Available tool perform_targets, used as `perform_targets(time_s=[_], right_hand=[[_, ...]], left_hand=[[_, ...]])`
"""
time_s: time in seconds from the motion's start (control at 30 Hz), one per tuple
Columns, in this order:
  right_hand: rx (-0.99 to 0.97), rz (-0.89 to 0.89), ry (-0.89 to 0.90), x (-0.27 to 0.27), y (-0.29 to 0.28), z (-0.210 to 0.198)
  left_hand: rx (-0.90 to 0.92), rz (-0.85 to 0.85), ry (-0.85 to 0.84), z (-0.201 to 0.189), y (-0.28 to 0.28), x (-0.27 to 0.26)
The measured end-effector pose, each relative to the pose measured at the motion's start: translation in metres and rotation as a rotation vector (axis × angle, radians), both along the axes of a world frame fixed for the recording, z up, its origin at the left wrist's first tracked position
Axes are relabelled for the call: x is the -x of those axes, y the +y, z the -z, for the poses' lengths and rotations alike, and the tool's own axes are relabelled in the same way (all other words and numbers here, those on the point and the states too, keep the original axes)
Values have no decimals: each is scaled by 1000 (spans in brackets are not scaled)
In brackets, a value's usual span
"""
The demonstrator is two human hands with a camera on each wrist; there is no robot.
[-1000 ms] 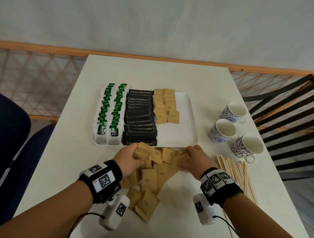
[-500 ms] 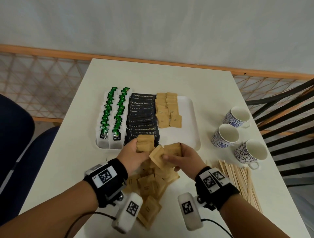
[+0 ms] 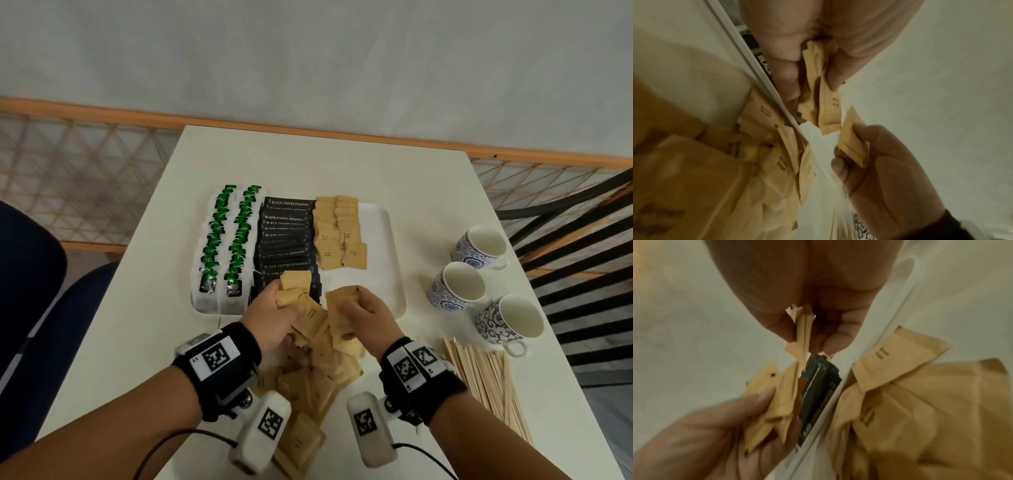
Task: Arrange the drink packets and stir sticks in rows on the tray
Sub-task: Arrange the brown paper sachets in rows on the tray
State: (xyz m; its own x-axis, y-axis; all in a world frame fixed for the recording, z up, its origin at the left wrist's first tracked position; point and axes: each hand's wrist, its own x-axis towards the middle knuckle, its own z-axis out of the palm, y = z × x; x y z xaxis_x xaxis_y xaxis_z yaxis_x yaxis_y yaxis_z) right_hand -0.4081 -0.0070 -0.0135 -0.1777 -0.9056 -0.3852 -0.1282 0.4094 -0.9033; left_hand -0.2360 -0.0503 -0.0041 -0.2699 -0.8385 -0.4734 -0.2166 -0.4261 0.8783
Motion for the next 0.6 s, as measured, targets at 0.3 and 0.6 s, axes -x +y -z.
perform_targets(time_s=[0.3, 0.6], right_hand=[[-37, 323, -402, 27, -25, -5], [-73, 172, -223, 25, -38, 0]], left_hand=[[-147, 63, 103, 1, -26, -1], [-213, 104, 220, 8, -45, 21]])
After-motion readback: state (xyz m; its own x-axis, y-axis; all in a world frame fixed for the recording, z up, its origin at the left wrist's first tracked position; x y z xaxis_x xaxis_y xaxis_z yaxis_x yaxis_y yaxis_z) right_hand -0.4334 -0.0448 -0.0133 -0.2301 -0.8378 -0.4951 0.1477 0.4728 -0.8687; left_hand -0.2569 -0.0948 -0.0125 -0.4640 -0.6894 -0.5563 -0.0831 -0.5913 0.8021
